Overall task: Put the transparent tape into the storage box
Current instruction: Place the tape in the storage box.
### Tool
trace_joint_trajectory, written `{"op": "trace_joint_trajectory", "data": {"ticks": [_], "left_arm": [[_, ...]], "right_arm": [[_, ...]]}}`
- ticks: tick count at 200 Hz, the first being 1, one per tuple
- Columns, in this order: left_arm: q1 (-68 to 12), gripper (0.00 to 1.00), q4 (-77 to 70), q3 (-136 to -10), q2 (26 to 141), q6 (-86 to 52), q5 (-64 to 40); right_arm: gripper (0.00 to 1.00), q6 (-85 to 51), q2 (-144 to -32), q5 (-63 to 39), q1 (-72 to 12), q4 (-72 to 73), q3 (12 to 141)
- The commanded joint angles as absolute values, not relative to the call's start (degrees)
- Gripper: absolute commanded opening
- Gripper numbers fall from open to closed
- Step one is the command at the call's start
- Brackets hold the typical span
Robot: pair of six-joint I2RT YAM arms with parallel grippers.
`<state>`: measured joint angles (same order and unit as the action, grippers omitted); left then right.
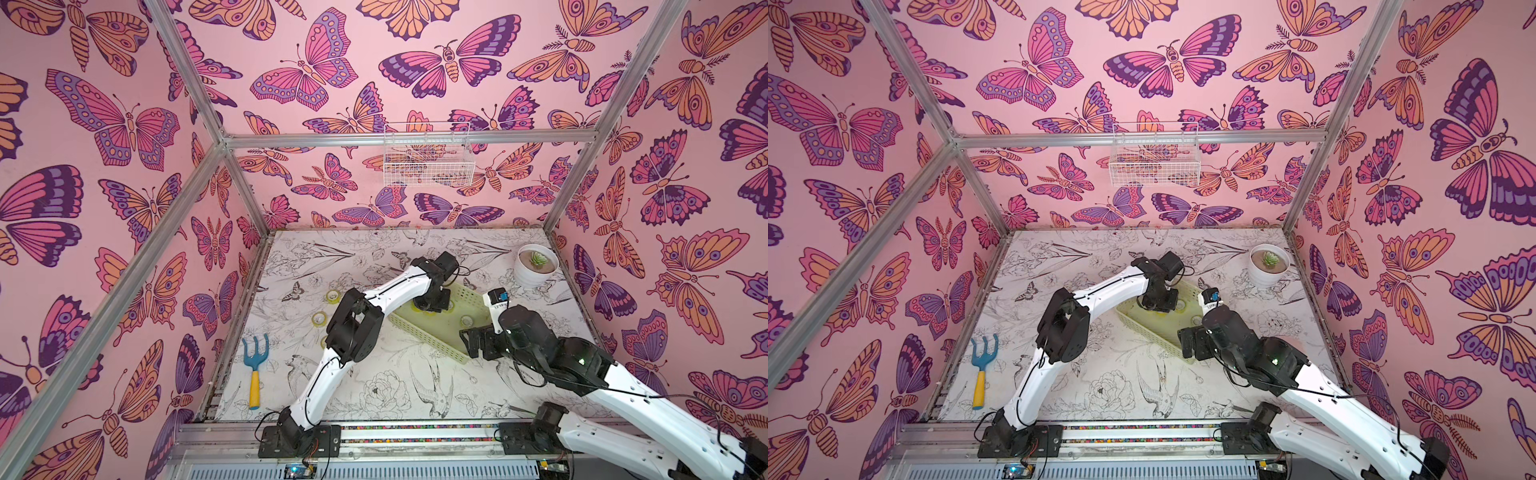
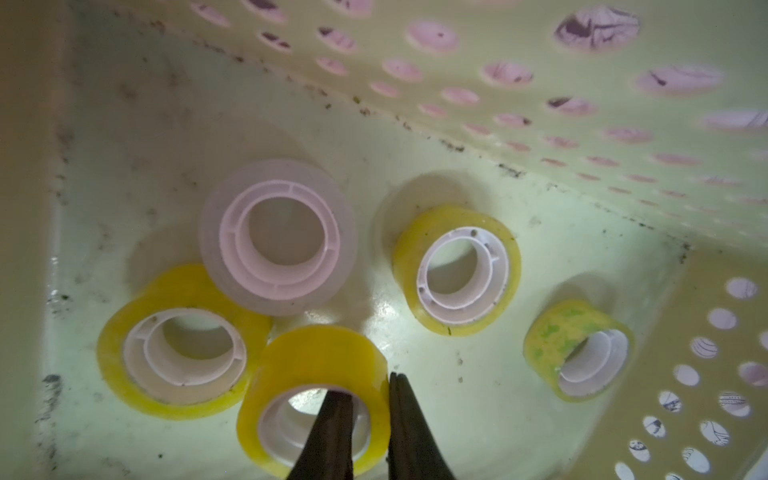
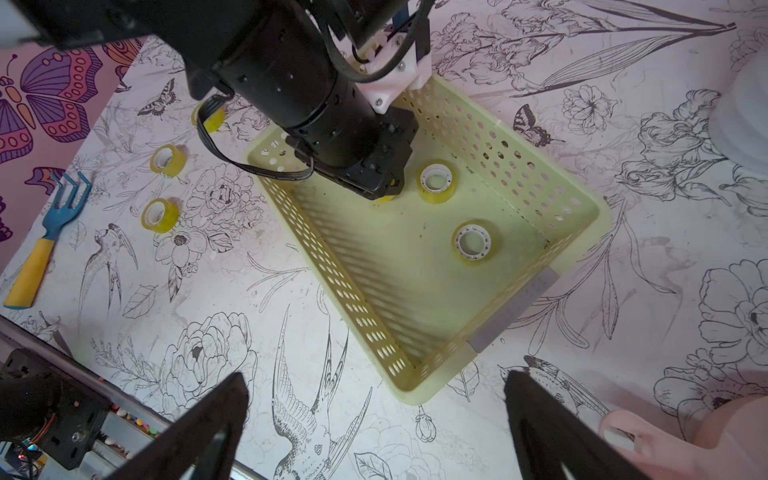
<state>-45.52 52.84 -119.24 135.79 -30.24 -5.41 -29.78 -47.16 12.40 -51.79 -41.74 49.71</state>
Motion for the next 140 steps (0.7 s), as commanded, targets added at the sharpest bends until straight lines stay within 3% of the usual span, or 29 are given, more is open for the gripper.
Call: {"op": "trace_joint_trajectory", "data": {"ticks": [1, 106, 118, 140], "left_arm": [[-45.9, 0.13, 54.7, -120.3, 137.5, -29.3, -6.4], [-47.5, 0.15, 55.4, -120.1, 138.5, -29.4, -7.1], [-47.5, 0.19, 55.4, -120.1, 138.6, -29.4, -7.2], [-47.5, 0.42, 55.4, -120.1, 138.1, -29.4, -7.1]], "right_arm": [[0.99, -30.5, -46.8, 13.9, -52.0, -43.1, 49.3], [0.99, -29.9, -49.0, 13.0, -52.0, -41.1, 49.3], [0.99, -29.8, -48.9, 12.9, -52.0, -41.2, 49.3], [0.99, -29.9, -48.6, 13.0, -52.0, -41.3, 49.2]]}}
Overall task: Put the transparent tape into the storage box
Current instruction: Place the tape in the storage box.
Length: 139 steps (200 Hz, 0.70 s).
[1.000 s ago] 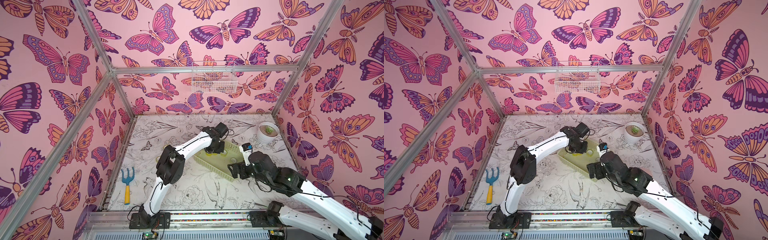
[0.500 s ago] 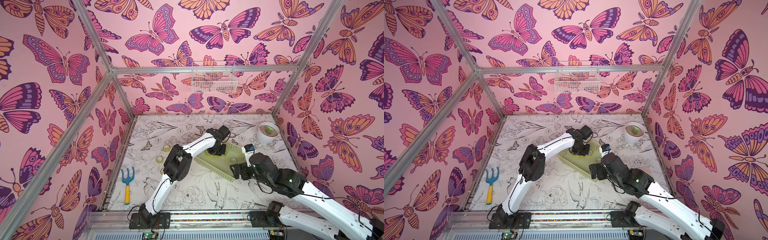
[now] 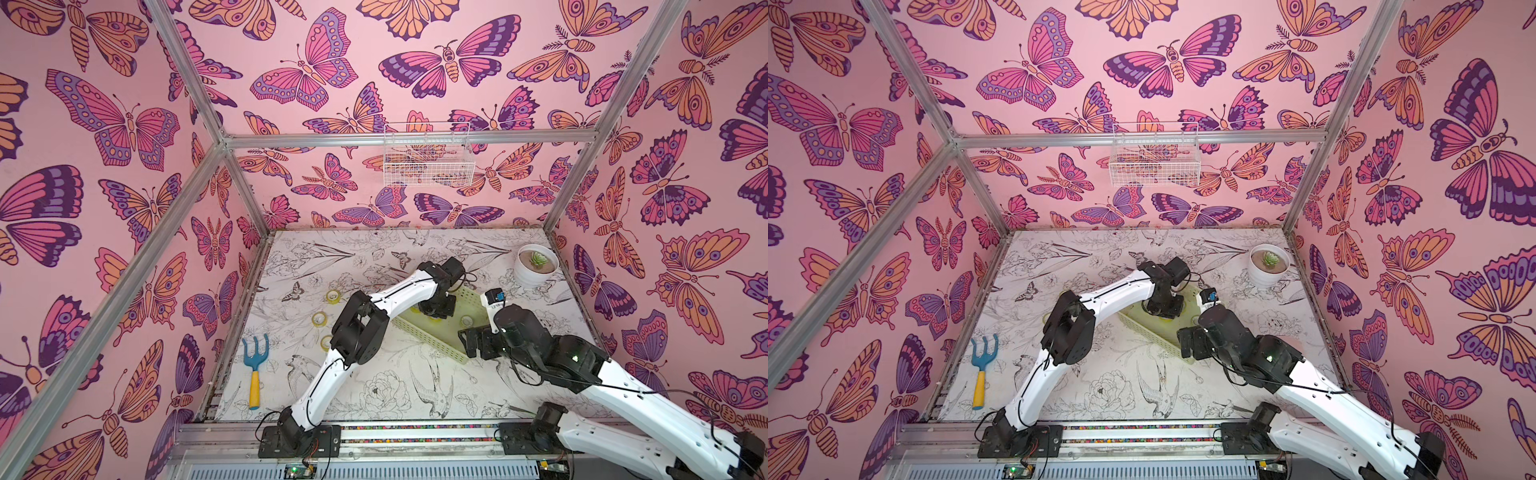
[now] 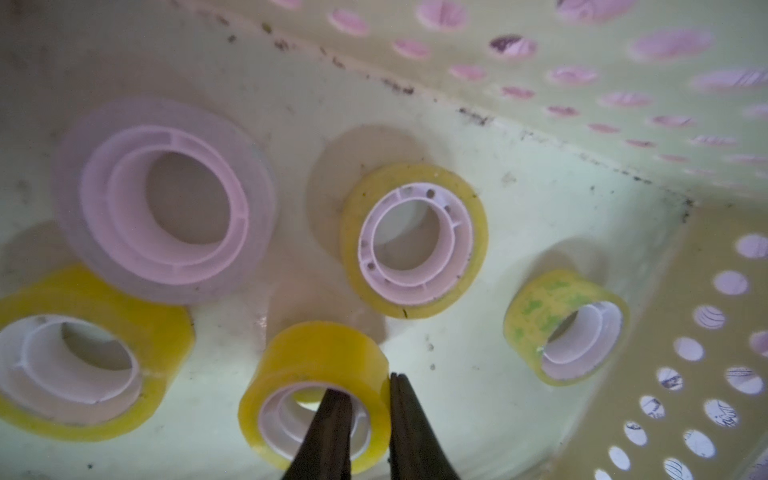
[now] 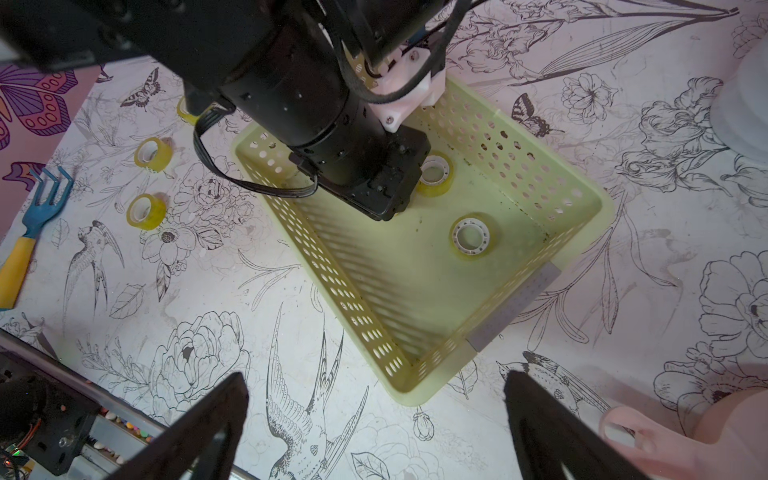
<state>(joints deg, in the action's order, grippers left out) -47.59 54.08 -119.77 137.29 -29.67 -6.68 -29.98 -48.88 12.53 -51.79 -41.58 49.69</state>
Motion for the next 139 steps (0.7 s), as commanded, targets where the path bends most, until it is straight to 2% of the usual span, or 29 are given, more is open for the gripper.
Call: {"op": "trace_joint_trajectory", "data": {"ticks": [1, 20, 32, 36, 43, 46, 139], "left_arm": [[-47.5, 0.43, 55.4, -120.1, 138.0, -29.4, -7.1], [-47.5, 0.49, 55.4, -120.1, 136.7, -29.5, -7.2], [-47.5, 0.58, 55.5, -120.1, 135.4, -29.7, -7.5], [-47.5, 0.66, 55.5, -120.1, 134.9, -29.8, -7.5], [-47.5, 0.96, 55.5, -120.1, 133.9, -29.9, -7.4], [-47.5, 0.99, 55.5, -120.1, 133.5, -29.9, -7.4], [-44.1, 1.0, 55.6, -115.6, 118.0, -32.3, -3.5]], "right_arm": [[0.99, -30.0, -48.5, 13.0, -52.0, -41.3, 49.2], [0.99, -30.0, -48.3, 13.0, -52.0, -41.4, 49.1], [0.99, -30.1, -48.3, 13.0, -52.0, -41.5, 49.2], [0.99, -30.0, -48.3, 13.0, -52.0, -41.5, 49.2], [0.99, -30.0, -48.3, 13.0, -52.0, -41.5, 49.3], [0.99, -30.0, -48.3, 13.0, -52.0, -41.4, 49.3], [0.99, -27.3, -50.9, 10.4, -52.0, -37.9, 51.2]]}}
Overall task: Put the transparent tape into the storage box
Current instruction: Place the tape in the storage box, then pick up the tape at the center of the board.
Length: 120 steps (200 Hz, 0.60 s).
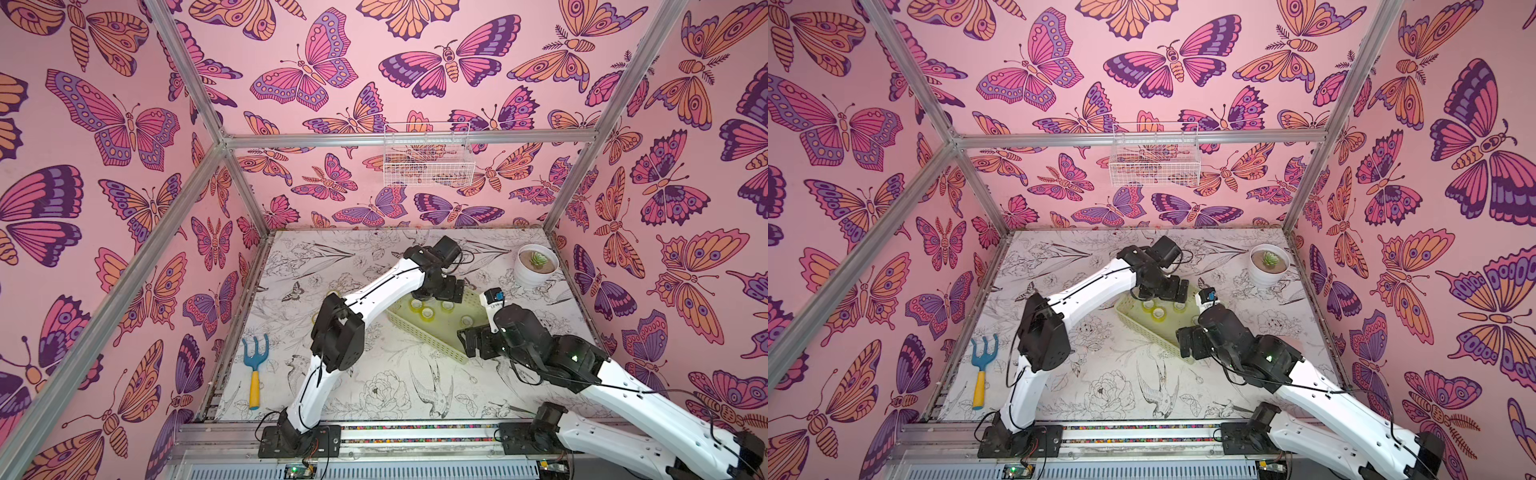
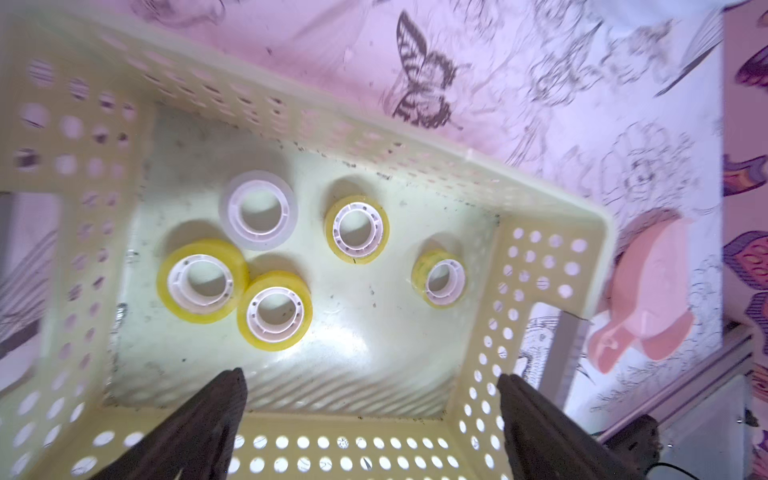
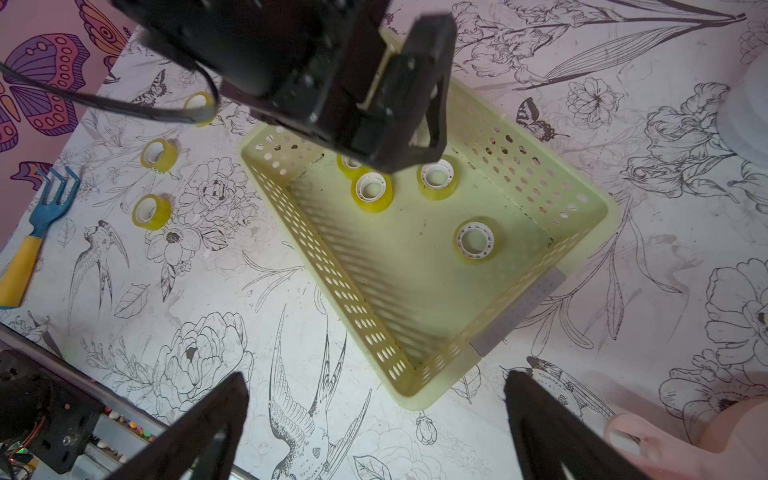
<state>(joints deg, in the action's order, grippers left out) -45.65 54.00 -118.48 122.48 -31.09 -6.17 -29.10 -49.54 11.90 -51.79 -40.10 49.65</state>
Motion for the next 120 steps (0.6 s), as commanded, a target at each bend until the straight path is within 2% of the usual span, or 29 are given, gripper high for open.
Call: {"op": "trace_joint_trajectory", "data": {"ticks": [1, 40, 120], "left_arm": [[-44.0, 1.0, 55.6, -115.4, 117.8, -32.4, -3.4], [-40.6, 1.0, 55.5, -106.2, 108.0, -34.6, 0.2], [-29.8, 1.0, 55.4, -76.1, 83.2, -42.9, 8.7]], "right_arm": [[0.99, -27.3, -51.0, 10.3, -52.0, -37.8, 51.2], [0.99, -24.8, -56.6, 5.8, -52.0, -33.5, 52.9], [0.99, -21.6, -71.0, -4.3, -52.3, -25.7, 59.6]]}}
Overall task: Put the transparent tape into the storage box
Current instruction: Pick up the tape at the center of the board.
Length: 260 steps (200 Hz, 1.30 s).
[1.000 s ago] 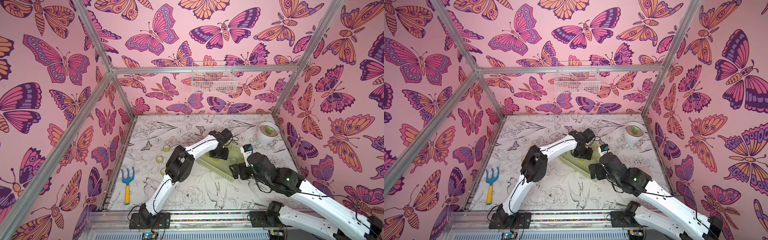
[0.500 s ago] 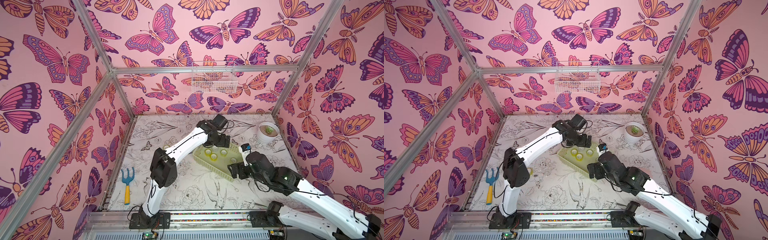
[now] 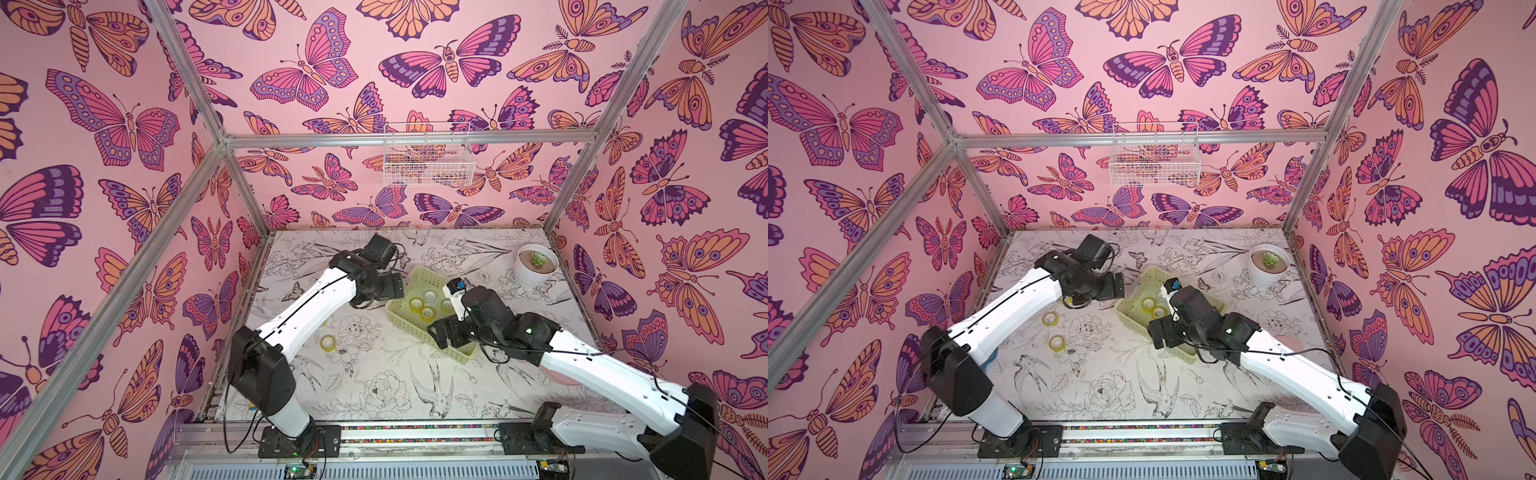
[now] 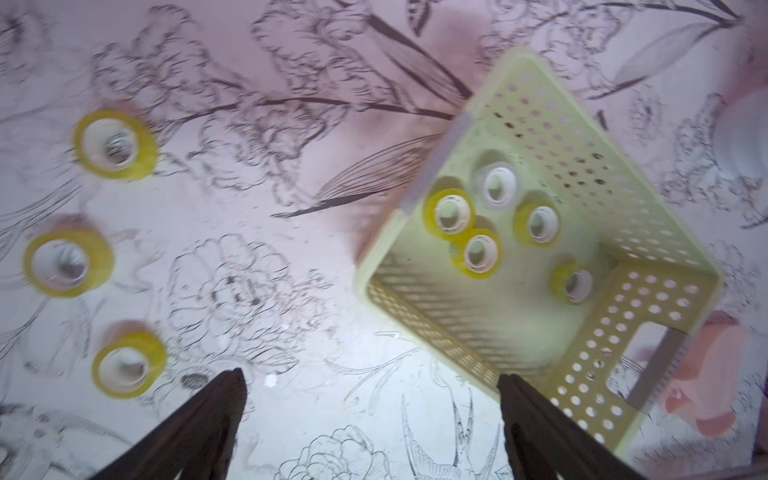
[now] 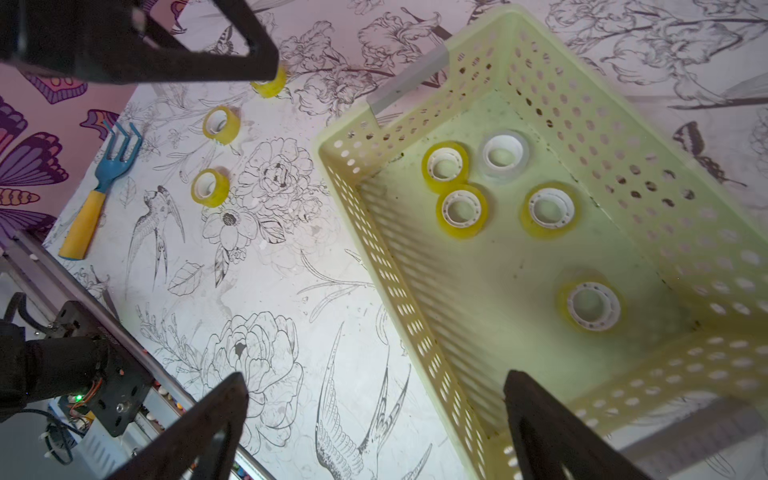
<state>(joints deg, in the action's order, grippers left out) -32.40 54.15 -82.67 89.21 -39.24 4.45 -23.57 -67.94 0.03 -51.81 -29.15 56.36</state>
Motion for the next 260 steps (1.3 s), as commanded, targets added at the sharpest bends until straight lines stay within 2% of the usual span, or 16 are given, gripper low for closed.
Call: {"op": "trace_joint_trajectory", "data": {"ticks": [1, 56, 78, 109, 130, 144, 158, 252, 260], "left_arm": [[-29.8, 1.0, 55.4, -75.7, 83.0, -43.0, 8.6], [-22.1, 1.0, 55.3, -59.7, 73.5, -45.4, 8.3], [-20.8, 0.86, 54.1, -55.5, 73.5, -45.0, 9.1], [-20.1, 0.55, 51.3, -52.5, 75.5, -43.3, 10.1], [-19.2, 0.42, 49.2, -51.8, 77.7, -42.2, 10.0], [-18.5, 0.41, 47.7, -51.7, 79.6, -41.2, 9.3], [-17.6, 0.34, 46.7, -51.9, 81.9, -40.2, 8.7], [-15.7, 0.32, 40.6, -52.9, 94.1, -38.5, 5.3], [-15.7, 0.28, 40.2, -52.8, 94.9, -38.4, 5.1]], "right_arm": [[0.99, -21.6, -71.2, -4.4, -52.3, -25.6, 59.7], [0.99, -19.2, -81.1, -8.1, -55.1, -23.3, 66.9], [0.99, -18.9, -83.6, -9.0, -56.1, -23.2, 68.6], [0.99, -19.0, -84.1, -8.8, -56.4, -23.4, 68.7], [0.99, -19.2, -83.3, -7.9, -56.4, -23.5, 68.1], [0.99, -19.3, -82.8, -7.2, -56.4, -23.9, 67.7], [0.99, -19.6, -82.3, -6.8, -56.4, -24.1, 67.2], [0.99, -20.0, -78.9, -3.3, -56.4, -25.8, 64.8], [0.99, -20.1, -78.8, -3.1, -56.4, -25.8, 64.8]]}}
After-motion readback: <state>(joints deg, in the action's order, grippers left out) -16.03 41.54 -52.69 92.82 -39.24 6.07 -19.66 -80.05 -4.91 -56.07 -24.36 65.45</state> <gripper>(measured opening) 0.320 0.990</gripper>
